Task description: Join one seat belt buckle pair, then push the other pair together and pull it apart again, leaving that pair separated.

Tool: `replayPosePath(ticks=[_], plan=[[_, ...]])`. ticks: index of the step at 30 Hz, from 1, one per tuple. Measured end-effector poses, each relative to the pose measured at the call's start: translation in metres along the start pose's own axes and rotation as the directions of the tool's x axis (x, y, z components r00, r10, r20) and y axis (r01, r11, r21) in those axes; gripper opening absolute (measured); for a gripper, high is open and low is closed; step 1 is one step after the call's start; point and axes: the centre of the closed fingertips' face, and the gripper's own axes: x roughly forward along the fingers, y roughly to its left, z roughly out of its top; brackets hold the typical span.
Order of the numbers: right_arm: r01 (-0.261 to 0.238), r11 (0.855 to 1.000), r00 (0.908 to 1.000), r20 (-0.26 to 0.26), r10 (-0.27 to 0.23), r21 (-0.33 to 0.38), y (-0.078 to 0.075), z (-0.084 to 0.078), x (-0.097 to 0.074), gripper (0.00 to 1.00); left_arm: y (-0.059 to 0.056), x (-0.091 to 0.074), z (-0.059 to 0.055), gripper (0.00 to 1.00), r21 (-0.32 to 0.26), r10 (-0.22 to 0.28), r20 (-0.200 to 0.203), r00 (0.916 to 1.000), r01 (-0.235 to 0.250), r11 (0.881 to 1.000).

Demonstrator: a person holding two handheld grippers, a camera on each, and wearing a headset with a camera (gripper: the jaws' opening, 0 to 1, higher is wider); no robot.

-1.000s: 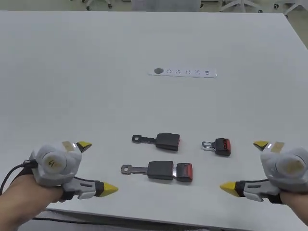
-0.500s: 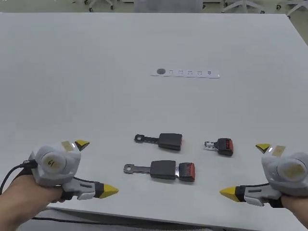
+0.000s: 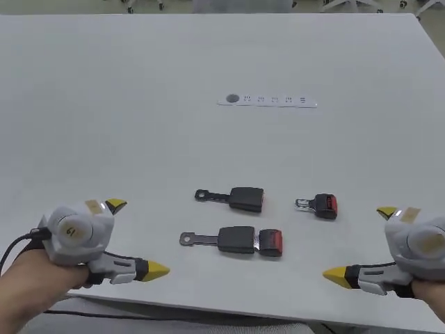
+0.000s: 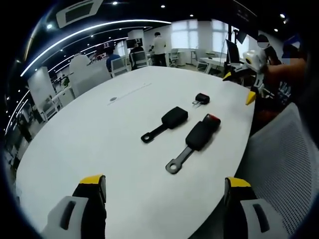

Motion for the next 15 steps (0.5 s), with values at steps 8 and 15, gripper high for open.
replayPosePath(ticks=[8, 15], plan=[[-0.008, 1.0, 1.0, -0.003, 0.008, -0.003, 0.0036, 0.0001, 0.0031, 1.0, 0.0, 0.0027, -0.0011, 1.0, 0.013, -0.006, -0.01, 0.9999, 0.006, 1.0], [-0.011, 1.0, 0.9999, -0.007, 0.011, -0.004, 0.0019, 0.0015, 0.0061, 1.0, 0.0008, 0.0035, -0.0008, 1.0, 0.013, -0.006, -0.012, 0.9999, 0.007, 1.0]])
